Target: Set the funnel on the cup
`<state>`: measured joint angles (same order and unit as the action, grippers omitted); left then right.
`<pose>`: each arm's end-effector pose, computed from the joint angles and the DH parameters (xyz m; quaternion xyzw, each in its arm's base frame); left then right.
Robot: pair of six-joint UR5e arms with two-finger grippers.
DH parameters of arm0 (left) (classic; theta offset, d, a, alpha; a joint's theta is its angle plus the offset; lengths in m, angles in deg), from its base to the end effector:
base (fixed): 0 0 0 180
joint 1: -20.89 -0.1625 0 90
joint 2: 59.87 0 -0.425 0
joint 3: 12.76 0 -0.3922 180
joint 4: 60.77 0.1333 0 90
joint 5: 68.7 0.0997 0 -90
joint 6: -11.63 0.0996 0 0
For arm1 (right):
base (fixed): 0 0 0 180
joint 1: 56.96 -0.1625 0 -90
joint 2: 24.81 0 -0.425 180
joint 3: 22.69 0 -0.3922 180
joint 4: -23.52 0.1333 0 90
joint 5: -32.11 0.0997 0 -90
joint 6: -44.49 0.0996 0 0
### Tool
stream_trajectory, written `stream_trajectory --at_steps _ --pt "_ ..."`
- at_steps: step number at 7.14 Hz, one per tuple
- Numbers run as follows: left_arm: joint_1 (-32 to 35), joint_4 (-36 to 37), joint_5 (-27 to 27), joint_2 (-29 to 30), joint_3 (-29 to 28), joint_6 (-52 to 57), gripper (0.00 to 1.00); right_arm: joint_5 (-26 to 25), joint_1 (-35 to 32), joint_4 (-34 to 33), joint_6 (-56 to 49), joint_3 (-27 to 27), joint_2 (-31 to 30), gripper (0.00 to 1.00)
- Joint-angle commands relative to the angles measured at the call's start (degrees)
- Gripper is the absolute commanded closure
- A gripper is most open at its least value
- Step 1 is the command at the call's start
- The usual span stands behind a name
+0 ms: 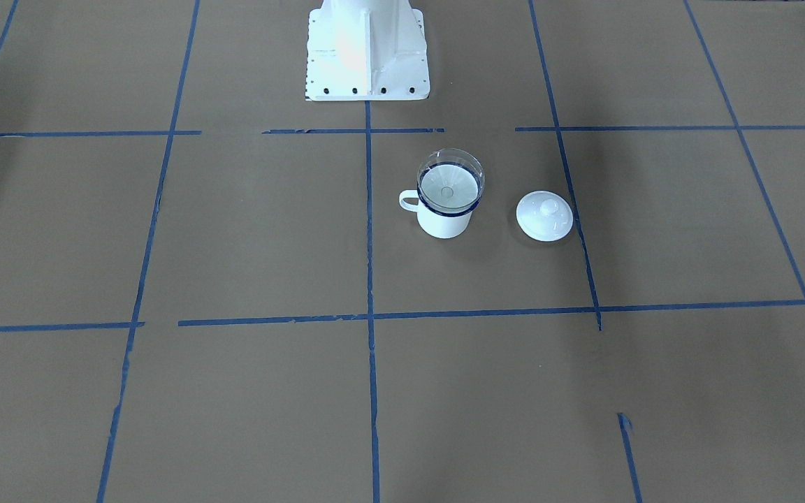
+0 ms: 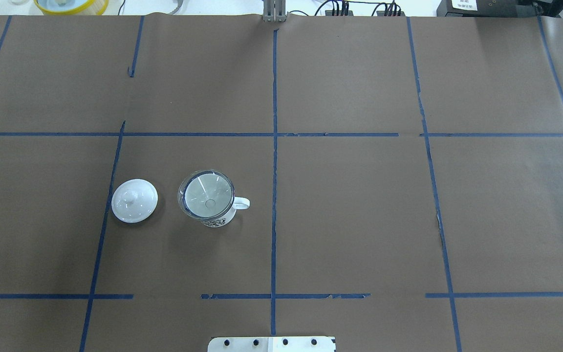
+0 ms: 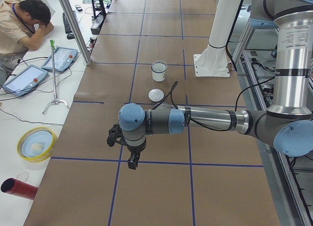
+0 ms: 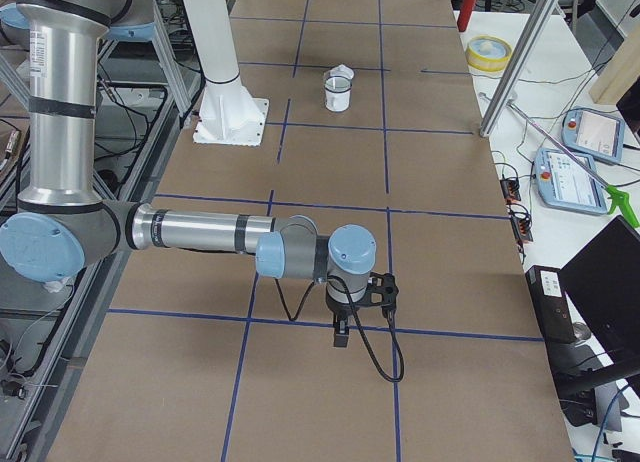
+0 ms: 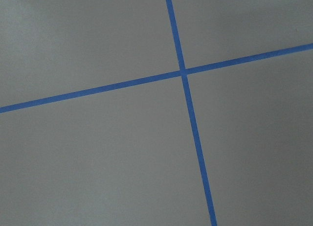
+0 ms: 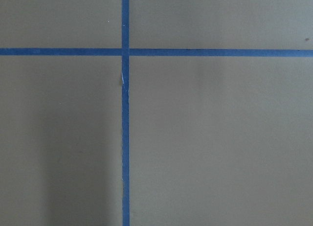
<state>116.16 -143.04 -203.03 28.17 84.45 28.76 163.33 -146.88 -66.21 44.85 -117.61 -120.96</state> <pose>-0.1068 -0.4647 0.6269 0.0536 0.3739 0.0875 0.9218 0.0670 -0.4451 0.6701 -0.0092 -0.3520 0.0052 0.9360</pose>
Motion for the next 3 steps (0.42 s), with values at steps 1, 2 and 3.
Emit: stream_trajectory --at_steps 1,2,3 --pt "0.00 0.09 0.13 -0.16 0.96 -0.08 0.00 0.00 0.00 0.00 0.00 0.00 0.00 0.00" --pt "0.00 0.09 0.13 -0.33 1.05 -0.08 0.00 0.00 0.00 0.00 0.00 0.00 0.00 0.00" --pt "0.00 0.09 0.21 -0.33 1.58 -0.08 0.00 0.00 0.00 0.00 0.00 0.00 0.00 0.00"
